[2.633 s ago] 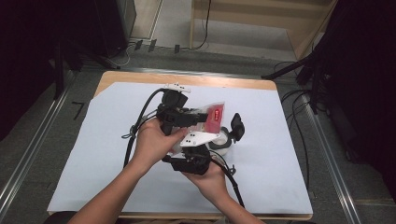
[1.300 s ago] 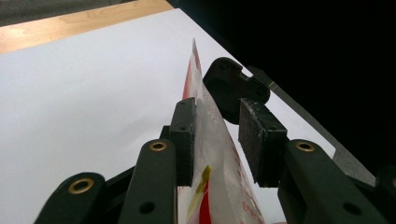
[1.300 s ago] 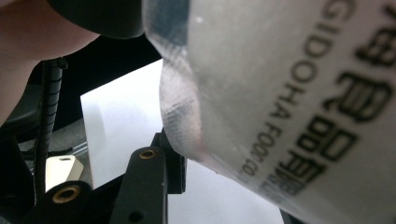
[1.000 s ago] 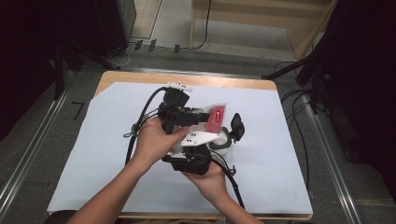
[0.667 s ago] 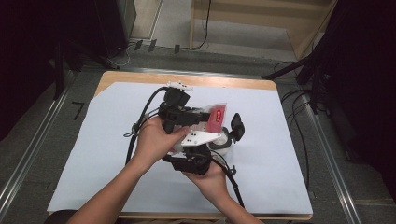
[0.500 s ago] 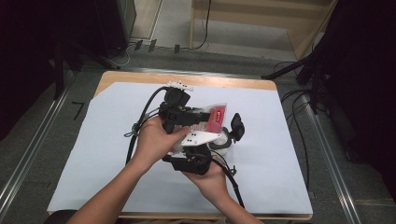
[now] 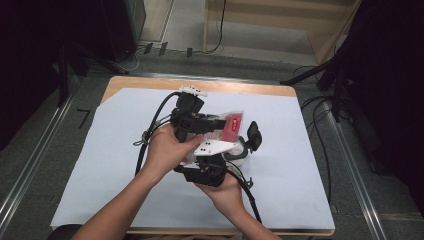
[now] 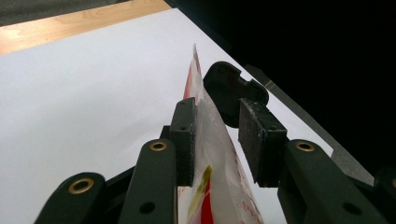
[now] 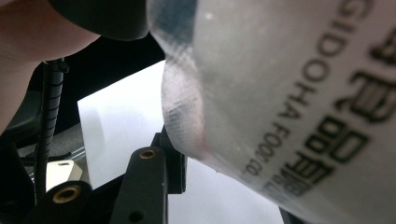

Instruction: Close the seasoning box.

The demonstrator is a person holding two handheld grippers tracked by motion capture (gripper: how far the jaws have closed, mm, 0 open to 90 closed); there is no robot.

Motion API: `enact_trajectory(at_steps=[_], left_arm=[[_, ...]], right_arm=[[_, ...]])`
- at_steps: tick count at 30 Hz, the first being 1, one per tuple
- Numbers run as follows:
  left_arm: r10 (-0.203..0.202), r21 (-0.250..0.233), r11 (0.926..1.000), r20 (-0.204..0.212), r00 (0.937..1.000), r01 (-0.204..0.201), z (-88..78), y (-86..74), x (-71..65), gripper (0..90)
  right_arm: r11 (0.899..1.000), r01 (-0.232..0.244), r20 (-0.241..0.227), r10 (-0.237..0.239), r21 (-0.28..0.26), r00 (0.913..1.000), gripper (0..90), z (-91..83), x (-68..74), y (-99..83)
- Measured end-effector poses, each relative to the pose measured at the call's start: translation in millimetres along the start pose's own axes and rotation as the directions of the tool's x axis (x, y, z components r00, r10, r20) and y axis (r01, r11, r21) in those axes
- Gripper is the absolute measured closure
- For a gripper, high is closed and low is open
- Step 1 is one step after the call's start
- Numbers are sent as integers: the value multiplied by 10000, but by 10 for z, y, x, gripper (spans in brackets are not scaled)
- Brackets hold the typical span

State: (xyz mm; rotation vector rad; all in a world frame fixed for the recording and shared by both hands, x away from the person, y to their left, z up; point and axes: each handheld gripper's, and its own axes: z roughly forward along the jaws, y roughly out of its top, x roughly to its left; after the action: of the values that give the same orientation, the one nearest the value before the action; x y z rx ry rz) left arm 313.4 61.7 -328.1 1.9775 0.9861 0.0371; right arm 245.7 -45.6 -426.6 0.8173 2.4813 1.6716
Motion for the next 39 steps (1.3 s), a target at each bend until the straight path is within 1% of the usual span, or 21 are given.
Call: enact_trajectory(at_steps=[5, 6, 7, 15, 20, 22, 25, 26, 32, 39], left_arm=[[-35, -44, 10000, -8, 10000, 35, -12, 3, -3, 677], [-18, 94, 10000, -69, 10000, 19, -21, 8, -4, 677], [-48, -56, 10000, 9, 10000, 48, -11, 2, -1, 677], [-89, -52, 9999, 28, 10000, 89, -20, 8, 5, 676], [-75, -48, 10000, 19, 10000, 75, -19, 8, 5, 677], [48, -7, 10000, -33, 10000, -48, -8, 2, 5, 684], [126, 103, 9999, -102, 9999, -125, 3, -3, 1, 692], [121, 77, 9999, -47, 9999, -121, 0, -2, 0, 692], [105, 145, 9998, -97, 9999, -103, -5, 0, 2, 692], [84, 37, 10000, -34, 10000, -84, -1, -3, 0, 690]], right_arm=[[10000, 42, 37, -42, -5, 10000, 640, -1, 8, 7], [10000, 38, 23, -38, -1, 10000, 640, 0, 9, 8], [10000, 44, 19, -44, 4, 10000, 640, 0, 9, 9], [10000, -26, -34, 26, 66, 10000, 639, -6, 14, 22], [10000, -28, -36, 28, 73, 10000, 639, -5, 14, 25], [9999, -60, -59, 60, 112, 10000, 636, -2, 11, 21], [9999, -73, -102, 75, 153, 9999, 635, 9, 0, 6], [9999, 45, -70, -44, 127, 10000, 631, 12, 4, -5], [9999, 70, -66, -70, 132, 10000, 631, 15, 3, -4], [9999, 78, -25, -78, 130, 10000, 631, 16, 7, -3]])
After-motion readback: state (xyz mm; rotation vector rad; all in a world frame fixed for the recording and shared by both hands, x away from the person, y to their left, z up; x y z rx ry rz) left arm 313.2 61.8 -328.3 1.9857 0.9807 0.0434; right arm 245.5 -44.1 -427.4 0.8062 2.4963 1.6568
